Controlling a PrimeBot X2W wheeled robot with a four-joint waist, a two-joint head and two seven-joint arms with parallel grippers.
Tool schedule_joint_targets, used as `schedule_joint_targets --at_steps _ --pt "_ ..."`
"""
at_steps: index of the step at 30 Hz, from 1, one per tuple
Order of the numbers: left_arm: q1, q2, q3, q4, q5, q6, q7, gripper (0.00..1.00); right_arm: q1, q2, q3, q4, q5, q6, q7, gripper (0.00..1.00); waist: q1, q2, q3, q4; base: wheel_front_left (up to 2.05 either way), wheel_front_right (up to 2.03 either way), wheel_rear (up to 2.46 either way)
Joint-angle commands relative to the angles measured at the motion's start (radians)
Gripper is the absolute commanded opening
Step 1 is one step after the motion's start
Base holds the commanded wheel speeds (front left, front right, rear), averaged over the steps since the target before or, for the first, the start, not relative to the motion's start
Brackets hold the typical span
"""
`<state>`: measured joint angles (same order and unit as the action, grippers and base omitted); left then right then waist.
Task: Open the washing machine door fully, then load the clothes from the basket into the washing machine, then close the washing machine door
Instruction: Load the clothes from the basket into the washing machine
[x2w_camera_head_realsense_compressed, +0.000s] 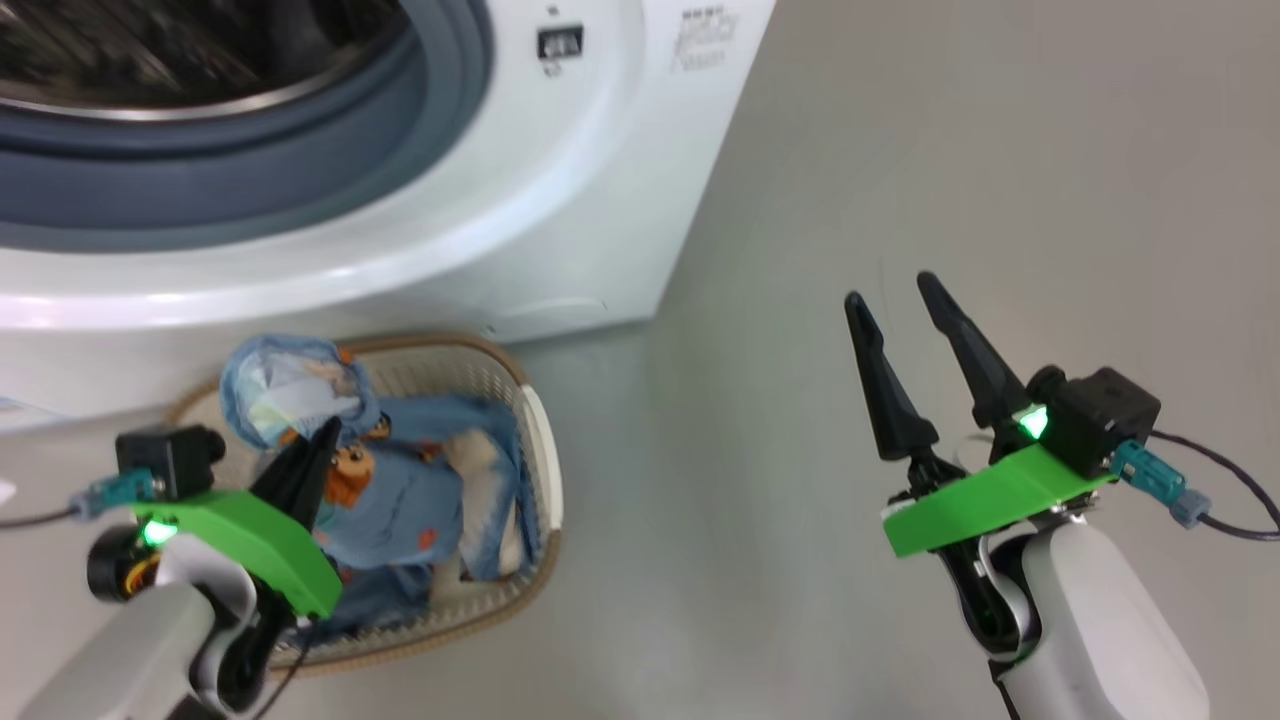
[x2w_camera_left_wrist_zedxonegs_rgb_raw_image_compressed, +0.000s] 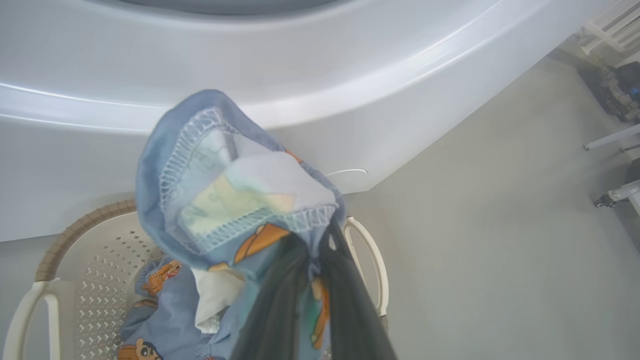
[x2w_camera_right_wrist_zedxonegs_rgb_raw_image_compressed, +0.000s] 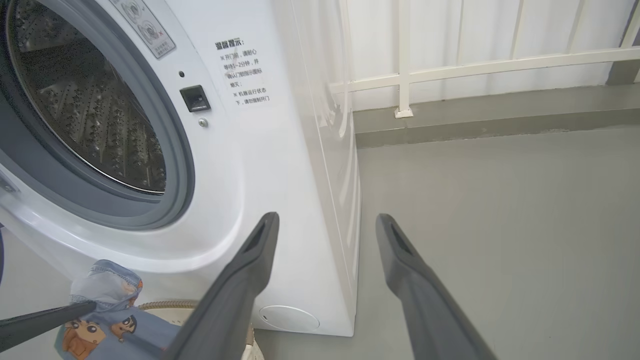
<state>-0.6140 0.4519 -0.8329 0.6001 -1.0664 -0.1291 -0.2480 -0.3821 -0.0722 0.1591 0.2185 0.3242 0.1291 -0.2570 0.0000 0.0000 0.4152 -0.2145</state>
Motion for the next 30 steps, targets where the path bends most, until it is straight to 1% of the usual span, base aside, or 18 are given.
schedule_joint_targets --at_steps 1,6,11,18,23,30 --pt "0.022 0.025 0.063 -0.030 0.022 -0.002 -0.014 0.00 0.027 -0.004 0.021 -0.017 0.010 0.002 -0.005 1.00 0.0000 0.0000 -0.104 0.058 0.00 0.00 0.00" --pt "0.125 -0.008 0.200 -0.105 0.103 0.001 -0.014 0.00 0.059 -0.023 0.022 -0.005 0.024 0.002 -0.005 1.00 0.0000 0.0000 -0.175 0.081 0.00 0.00 0.00" --pt "0.216 -0.035 0.326 -0.202 0.195 0.042 -0.014 0.00 0.094 -0.042 0.018 0.002 0.034 0.002 -0.005 1.00 0.0000 0.0000 -0.236 0.099 0.00 0.00 0.00" --pt "0.328 -0.058 0.466 -0.358 0.324 0.099 -0.014 0.00 0.124 -0.061 0.021 0.006 0.044 0.002 -0.005 1.00 0.0000 0.0000 -0.290 0.112 0.00 0.00 0.00" --pt "0.390 -0.080 0.543 -0.460 0.406 0.137 -0.014 0.00 0.137 -0.074 0.019 0.005 0.048 0.002 -0.005 1.00 0.0000 0.0000 -0.317 0.119 0.00 0.00 0.00" --pt "0.450 -0.112 0.593 -0.538 0.472 0.153 -0.014 0.00 0.148 -0.086 0.011 -0.001 0.053 0.002 -0.005 1.00 0.0000 0.0000 -0.345 0.121 0.00 0.00 0.00"
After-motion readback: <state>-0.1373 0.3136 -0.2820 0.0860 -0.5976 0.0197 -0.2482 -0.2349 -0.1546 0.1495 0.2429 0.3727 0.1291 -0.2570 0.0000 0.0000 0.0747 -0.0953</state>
